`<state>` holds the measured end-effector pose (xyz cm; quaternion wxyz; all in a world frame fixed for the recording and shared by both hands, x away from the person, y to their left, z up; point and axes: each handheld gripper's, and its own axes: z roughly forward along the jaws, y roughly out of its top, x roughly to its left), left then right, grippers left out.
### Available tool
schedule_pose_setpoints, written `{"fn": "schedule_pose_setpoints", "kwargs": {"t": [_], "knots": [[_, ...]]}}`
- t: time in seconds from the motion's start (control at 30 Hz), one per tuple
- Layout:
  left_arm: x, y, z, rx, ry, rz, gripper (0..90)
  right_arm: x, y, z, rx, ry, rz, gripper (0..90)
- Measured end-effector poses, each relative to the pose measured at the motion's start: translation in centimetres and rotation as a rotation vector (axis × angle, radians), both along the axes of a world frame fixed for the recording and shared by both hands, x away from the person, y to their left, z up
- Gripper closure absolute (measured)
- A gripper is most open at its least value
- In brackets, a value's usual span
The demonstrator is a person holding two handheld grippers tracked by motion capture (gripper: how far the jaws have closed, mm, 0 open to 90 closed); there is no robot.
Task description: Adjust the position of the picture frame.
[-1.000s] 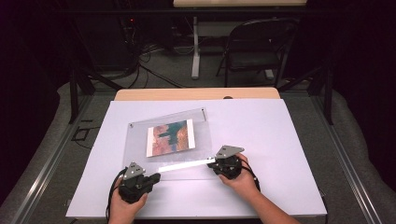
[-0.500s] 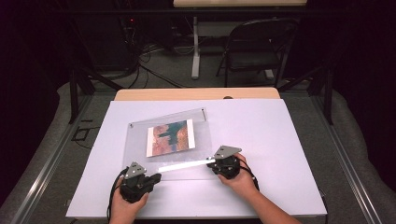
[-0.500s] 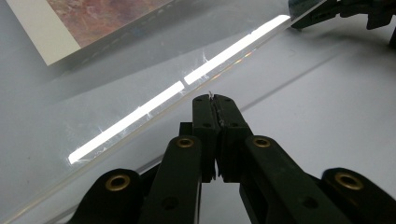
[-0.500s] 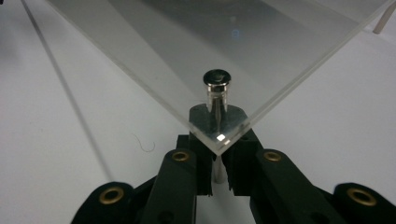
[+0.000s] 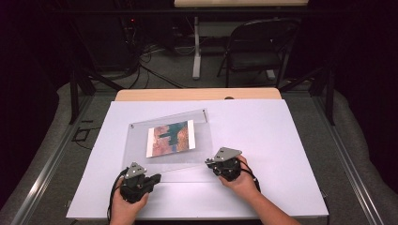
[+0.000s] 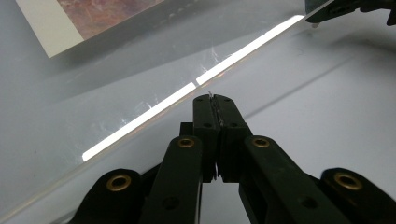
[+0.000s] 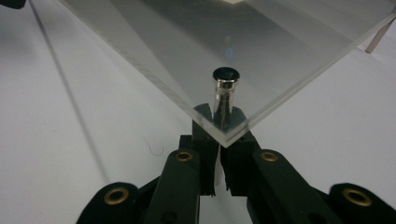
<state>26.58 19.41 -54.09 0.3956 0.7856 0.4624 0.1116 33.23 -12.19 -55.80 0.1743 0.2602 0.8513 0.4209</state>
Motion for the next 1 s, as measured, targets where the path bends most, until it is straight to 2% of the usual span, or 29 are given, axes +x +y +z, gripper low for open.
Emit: {"fn": "schedule_pose_setpoints", "kwargs": {"t": [0.17,0.23,0.33,0.37,0.6,0.87,0.93,1.0], "knots": [[0.1,0.2,0.0,-0.007,0.006,0.005,89.4,-0.3,0.0,0.5,0.005,-0.012,0.005,85.2],[0.3,0.4,0.1,0.002,-0.001,0.009,89.8,-0.3,0.0,0.6,0.006,-0.015,0.007,85.2],[0.7,0.7,-0.1,0.004,0.029,0.015,90.0,-0.4,-0.1,0.9,0.017,-0.019,0.007,85.2],[0.8,0.9,-0.1,-0.001,0.042,0.007,90.0,-0.5,-0.2,1.2,0.009,-0.032,0.011,85.2],[0.8,0.7,0.1,0.004,0.039,-0.003,90.0,-1.0,-0.3,1.7,-0.002,-0.063,0.018,85.2],[1.3,0.6,0.1,-0.005,0.066,-0.028,90.0,-1.6,-0.5,2.3,-0.019,-0.104,0.017,85.1],[1.5,0.6,0.2,-0.022,0.075,-0.027,90.0,-1.8,-0.7,2.5,-0.022,-0.107,0.018,85.0],[1.7,0.7,0.2,-0.059,0.092,-0.029,90.0,-1.9,-0.9,2.6,-0.020,-0.111,0.015,85.0]]}}
